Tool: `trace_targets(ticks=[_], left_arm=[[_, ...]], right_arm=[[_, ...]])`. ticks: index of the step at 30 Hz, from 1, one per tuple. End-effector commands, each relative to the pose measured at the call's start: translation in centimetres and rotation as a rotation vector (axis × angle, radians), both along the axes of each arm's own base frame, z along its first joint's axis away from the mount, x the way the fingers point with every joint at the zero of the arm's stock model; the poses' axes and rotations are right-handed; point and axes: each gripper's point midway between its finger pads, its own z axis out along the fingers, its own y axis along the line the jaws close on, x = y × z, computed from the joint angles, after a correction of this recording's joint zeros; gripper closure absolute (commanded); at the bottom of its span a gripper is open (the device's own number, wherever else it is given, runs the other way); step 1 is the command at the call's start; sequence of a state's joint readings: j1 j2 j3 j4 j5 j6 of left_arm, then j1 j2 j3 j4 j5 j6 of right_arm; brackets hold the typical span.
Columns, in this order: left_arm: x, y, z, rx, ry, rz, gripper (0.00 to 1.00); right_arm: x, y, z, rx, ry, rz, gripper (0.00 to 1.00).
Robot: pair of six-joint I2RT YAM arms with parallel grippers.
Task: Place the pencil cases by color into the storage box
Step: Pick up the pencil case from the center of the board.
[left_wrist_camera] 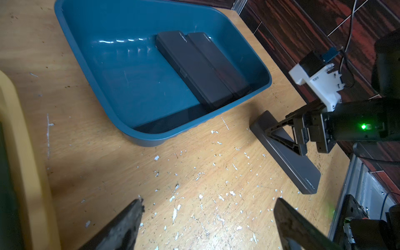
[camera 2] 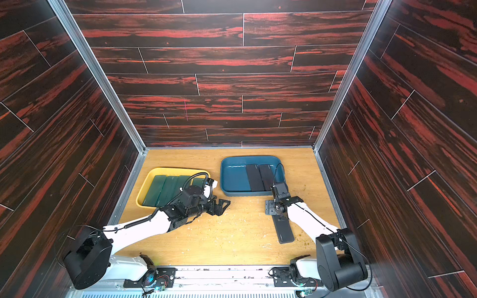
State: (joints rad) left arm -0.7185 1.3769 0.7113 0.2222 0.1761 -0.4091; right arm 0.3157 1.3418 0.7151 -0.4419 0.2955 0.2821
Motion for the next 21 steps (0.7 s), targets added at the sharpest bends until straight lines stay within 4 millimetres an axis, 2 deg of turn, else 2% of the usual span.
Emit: trace_targets(ticks=[1, 15, 21], left_arm=[[0.2, -0.7, 1.9, -0.046, -0.042, -0.016, 0.05], [0.0, -0.2, 2.2, -0.036, -0.062, -0.012, 0.05], [0.0, 0.1, 2.3, -0.024, -0.072, -0.006, 0.05]], right_arm=[[-0.3, -0.4, -1.2, 0.004, 0.069, -0.024, 0.09], [-0.2, 0.3, -3.6, 0.021, 0.192, 0.011, 0.13], [-0.3, 0.6, -4.1, 0.035, 0.216, 0.016, 0.21]])
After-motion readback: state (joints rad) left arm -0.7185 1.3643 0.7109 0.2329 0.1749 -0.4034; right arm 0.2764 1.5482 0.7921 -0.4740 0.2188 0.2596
